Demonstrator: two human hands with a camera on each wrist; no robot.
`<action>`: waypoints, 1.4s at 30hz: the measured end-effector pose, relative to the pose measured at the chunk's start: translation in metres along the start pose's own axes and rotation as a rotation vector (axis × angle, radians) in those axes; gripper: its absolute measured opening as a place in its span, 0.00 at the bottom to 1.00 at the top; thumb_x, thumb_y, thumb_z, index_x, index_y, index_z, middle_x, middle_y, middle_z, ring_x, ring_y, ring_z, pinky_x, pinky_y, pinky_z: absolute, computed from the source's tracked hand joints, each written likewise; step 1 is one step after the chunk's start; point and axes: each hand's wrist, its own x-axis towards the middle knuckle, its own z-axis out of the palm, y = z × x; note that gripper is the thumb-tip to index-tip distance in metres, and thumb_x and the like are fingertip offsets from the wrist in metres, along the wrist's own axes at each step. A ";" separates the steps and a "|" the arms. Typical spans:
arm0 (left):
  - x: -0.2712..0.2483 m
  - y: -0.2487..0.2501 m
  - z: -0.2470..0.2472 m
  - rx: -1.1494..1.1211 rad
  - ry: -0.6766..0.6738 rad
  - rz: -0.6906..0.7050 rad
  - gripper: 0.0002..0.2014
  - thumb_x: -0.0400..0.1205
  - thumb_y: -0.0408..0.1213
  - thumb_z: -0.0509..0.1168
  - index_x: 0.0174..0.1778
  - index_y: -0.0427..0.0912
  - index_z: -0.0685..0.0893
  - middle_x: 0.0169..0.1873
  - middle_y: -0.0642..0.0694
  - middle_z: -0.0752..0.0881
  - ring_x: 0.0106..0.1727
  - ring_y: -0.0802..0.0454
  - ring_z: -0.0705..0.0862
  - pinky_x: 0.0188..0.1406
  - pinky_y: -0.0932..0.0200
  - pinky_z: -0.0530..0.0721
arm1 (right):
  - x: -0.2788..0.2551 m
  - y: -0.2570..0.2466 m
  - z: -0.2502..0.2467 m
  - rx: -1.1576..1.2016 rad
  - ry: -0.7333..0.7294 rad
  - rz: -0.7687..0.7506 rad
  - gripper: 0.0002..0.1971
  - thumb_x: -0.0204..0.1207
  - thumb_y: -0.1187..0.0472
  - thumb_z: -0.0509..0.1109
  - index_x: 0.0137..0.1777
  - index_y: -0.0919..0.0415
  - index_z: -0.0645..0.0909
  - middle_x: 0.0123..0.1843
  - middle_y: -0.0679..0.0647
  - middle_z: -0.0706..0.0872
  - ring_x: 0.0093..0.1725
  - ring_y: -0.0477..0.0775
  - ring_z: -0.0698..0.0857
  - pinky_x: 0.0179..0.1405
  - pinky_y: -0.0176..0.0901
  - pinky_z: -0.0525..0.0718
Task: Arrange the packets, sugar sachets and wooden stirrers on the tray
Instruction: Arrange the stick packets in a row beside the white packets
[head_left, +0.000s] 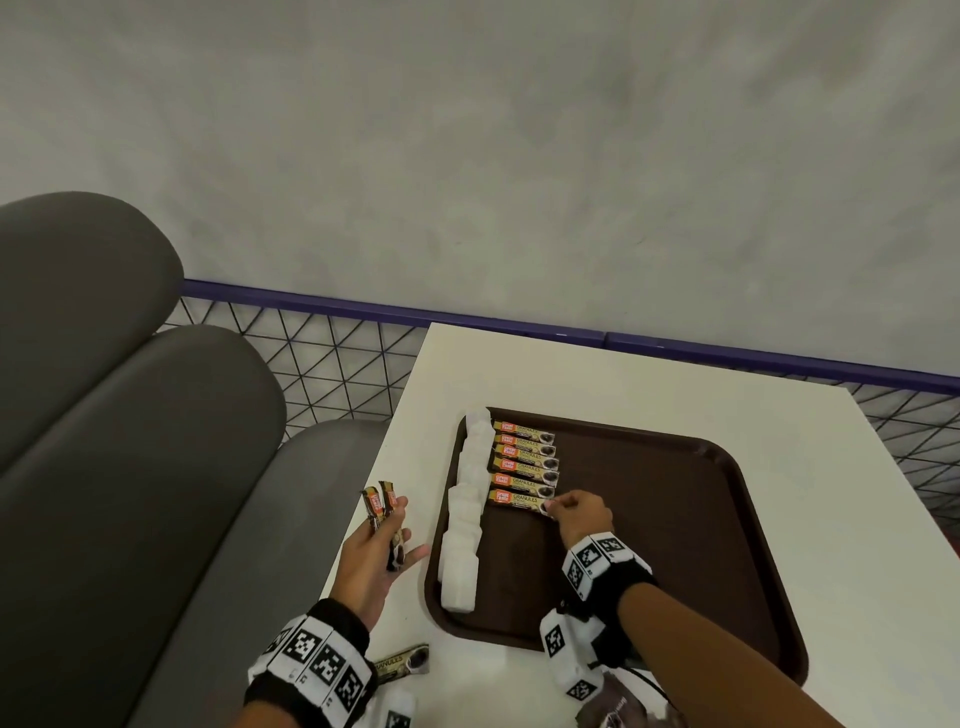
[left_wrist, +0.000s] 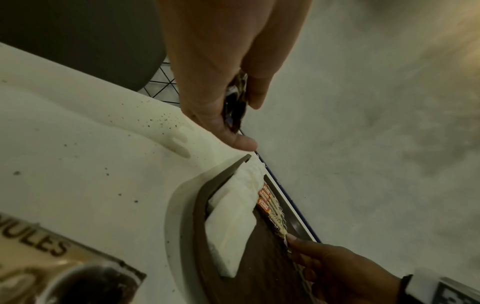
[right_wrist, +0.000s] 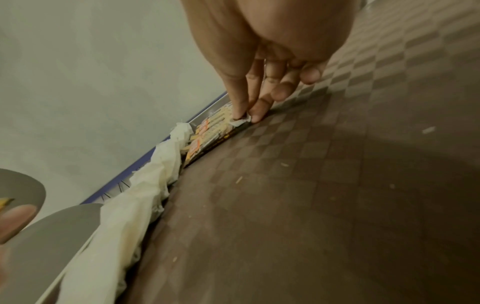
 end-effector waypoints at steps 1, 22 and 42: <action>0.000 0.000 0.000 0.002 0.000 0.005 0.11 0.83 0.35 0.62 0.60 0.42 0.79 0.61 0.42 0.77 0.61 0.45 0.76 0.43 0.53 0.89 | 0.000 -0.001 0.000 -0.006 0.004 0.004 0.07 0.76 0.54 0.70 0.47 0.58 0.85 0.42 0.53 0.82 0.44 0.52 0.78 0.48 0.41 0.77; -0.014 0.002 0.017 0.030 -0.071 0.029 0.08 0.84 0.30 0.59 0.56 0.37 0.80 0.47 0.39 0.84 0.48 0.46 0.84 0.46 0.53 0.83 | -0.034 -0.009 -0.001 0.197 0.068 -0.356 0.06 0.75 0.59 0.69 0.40 0.52 0.74 0.40 0.52 0.80 0.45 0.48 0.76 0.36 0.34 0.71; -0.034 0.013 0.027 0.007 -0.092 0.062 0.11 0.82 0.29 0.63 0.56 0.26 0.80 0.51 0.30 0.86 0.46 0.45 0.87 0.41 0.64 0.89 | -0.082 -0.019 0.002 0.375 -0.473 -0.491 0.08 0.74 0.68 0.70 0.43 0.52 0.81 0.35 0.53 0.81 0.32 0.39 0.77 0.29 0.23 0.73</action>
